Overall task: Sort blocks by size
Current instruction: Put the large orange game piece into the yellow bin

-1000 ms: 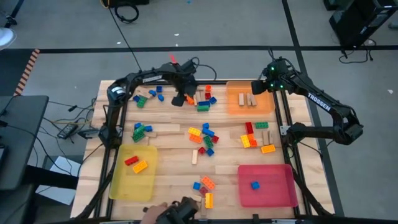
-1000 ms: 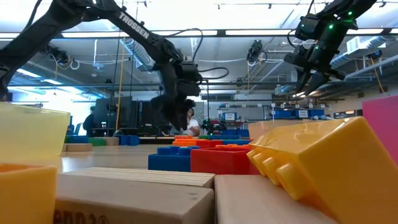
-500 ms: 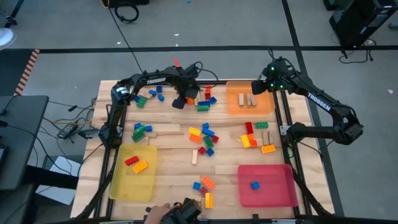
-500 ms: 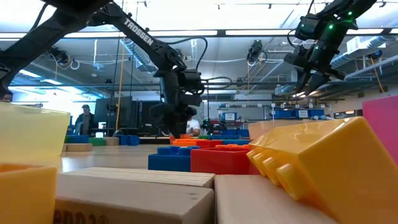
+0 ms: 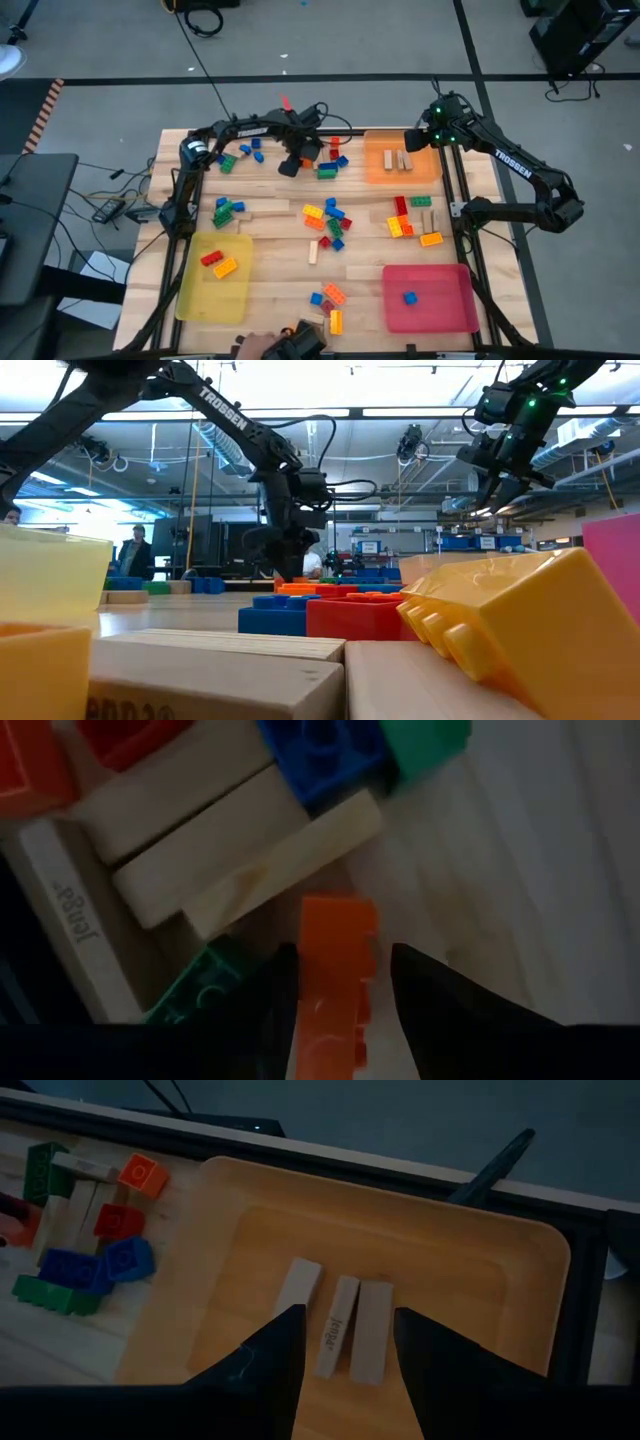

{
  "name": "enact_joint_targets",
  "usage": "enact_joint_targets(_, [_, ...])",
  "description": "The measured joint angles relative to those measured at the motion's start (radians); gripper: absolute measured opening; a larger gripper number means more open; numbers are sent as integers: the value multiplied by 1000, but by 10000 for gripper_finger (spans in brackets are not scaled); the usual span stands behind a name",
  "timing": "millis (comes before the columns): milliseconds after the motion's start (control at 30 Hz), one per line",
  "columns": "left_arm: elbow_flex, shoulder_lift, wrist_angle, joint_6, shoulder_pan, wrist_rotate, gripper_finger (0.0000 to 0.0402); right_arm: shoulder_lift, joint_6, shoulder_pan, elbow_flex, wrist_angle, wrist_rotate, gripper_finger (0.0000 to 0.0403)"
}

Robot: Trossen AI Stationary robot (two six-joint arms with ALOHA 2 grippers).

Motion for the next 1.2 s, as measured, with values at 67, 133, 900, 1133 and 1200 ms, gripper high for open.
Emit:
enact_joint_targets(67, [-24,0,-4,-10,-1,15,167,0,0,0,0,0,0,167])
enact_joint_targets(133, [-51,0,0,-27,-1,15,167,0,0,0,0,0,0,167])
enact_joint_targets(900, [124,-83,-211,-595,-6,-46,94,0,-27,0,0,1,0,167])
enact_joint_targets(1133, [160,-286,-377,-848,-57,-38,94,0,-43,0,0,0,-1,168])
enact_joint_targets(1200, [160,-345,-424,-932,-89,-57,94,0,-46,0,0,0,-2,167])
